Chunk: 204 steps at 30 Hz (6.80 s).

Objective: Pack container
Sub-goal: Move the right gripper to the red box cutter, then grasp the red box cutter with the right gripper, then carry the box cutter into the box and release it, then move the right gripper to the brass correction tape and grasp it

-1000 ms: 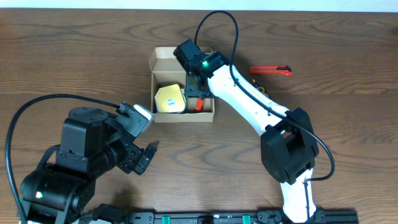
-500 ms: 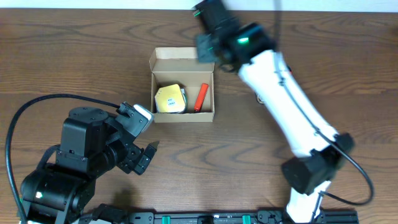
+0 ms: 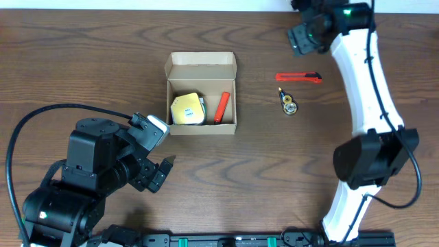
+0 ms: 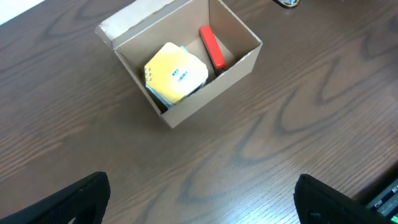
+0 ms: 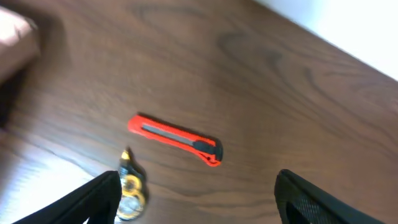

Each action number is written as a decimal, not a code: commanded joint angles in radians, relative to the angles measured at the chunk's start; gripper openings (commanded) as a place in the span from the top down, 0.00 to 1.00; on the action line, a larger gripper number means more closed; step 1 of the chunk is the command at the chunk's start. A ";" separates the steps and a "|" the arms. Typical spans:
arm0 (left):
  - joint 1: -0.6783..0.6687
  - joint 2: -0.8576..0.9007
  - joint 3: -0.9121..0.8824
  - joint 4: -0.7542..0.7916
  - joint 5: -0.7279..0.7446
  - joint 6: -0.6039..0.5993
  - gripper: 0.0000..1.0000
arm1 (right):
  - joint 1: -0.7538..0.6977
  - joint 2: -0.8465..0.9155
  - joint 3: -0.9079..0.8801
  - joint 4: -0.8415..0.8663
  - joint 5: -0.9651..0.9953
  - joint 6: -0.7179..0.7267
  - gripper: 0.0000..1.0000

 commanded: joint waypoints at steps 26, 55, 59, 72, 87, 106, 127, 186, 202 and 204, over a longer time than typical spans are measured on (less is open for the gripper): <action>-0.002 -0.002 0.015 -0.003 -0.006 0.007 0.05 | -0.158 0.364 -0.006 0.086 -0.270 -0.496 0.08; -0.002 -0.002 0.015 -0.003 -0.006 0.007 0.05 | -0.113 0.426 -0.024 0.156 -0.149 -0.565 0.19; -0.002 -0.002 0.015 -0.003 -0.006 0.007 0.05 | -0.096 0.427 -0.048 0.187 -0.117 -0.565 0.18; -0.002 -0.002 0.015 -0.003 -0.006 0.007 0.05 | -0.080 0.427 -0.077 0.185 -0.146 -0.512 0.19; -0.002 -0.002 0.015 -0.003 -0.006 0.007 0.05 | -0.079 0.427 -0.137 0.187 -0.173 -0.496 0.43; -0.002 -0.002 0.015 -0.003 -0.006 0.007 0.05 | -0.079 0.415 -0.094 0.225 -0.173 -0.219 0.80; -0.002 -0.002 0.015 -0.003 -0.006 0.007 0.05 | 0.190 0.027 -0.011 0.137 -0.413 -0.201 0.86; -0.002 -0.002 0.015 -0.003 -0.006 0.007 0.05 | 0.095 -0.099 -0.079 -0.178 -0.192 0.040 0.19; -0.002 -0.002 0.015 -0.003 -0.006 0.007 0.05 | 0.006 -0.097 -0.629 0.205 -0.150 0.108 0.11; -0.002 -0.002 0.015 -0.003 -0.006 0.007 0.05 | 0.005 -0.097 -0.673 0.260 -0.151 0.108 0.11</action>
